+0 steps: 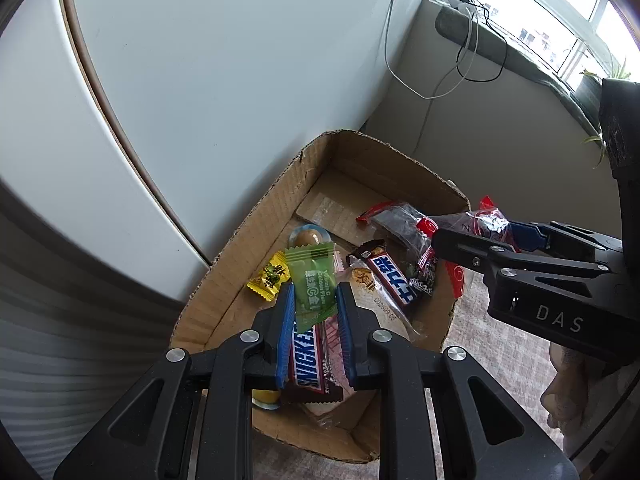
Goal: Organize snacks
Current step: 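Lower both candies into the box and open both grippers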
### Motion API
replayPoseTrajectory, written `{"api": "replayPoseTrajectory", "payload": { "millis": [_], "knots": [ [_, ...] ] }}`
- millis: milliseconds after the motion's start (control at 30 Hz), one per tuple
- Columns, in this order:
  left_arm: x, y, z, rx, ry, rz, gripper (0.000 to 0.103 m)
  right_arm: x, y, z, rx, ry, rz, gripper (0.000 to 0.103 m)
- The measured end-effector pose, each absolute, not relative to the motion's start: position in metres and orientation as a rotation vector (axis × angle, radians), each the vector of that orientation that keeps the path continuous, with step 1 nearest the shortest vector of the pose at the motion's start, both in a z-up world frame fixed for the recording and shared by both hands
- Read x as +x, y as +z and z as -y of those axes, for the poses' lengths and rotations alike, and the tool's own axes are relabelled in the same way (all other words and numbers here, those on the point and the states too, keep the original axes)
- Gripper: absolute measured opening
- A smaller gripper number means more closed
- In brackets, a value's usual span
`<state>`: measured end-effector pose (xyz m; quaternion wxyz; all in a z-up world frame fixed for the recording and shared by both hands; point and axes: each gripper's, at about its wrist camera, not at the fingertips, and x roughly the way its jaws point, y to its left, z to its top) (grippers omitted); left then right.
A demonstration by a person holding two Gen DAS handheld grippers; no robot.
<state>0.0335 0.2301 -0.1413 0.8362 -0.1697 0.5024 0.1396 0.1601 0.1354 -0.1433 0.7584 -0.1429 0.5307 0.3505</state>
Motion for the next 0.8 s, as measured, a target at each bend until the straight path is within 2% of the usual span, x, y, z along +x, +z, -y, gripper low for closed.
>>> {"api": "replayPoseTrajectory", "payload": {
  "millis": [367, 467, 600, 667, 800],
  "knots": [
    [0.035, -0.142, -0.237, -0.361, 0.305, -1.066, 0.021, 0.163, -0.147, -0.138, -0.312, 0.769, -1.154, 0.062],
    [0.036, -0.142, -0.239, -0.364, 0.308, -1.065, 0.024, 0.164, -0.146, -0.137, -0.314, 0.77, -1.149, 0.063],
    [0.036, -0.142, -0.241, -0.361, 0.312, -1.062, 0.034, 0.165, -0.144, -0.138, -0.312, 0.769, -1.143, 0.063],
    [0.036, -0.141, -0.242, -0.362, 0.316, -1.058, 0.034, 0.165, -0.142, -0.137, -0.314, 0.767, -1.136, 0.069],
    [0.034, -0.14, -0.244, -0.366, 0.323, -1.055, 0.038, 0.163, -0.138, -0.134, -0.306, 0.764, -1.129, 0.071]
  ]
}}
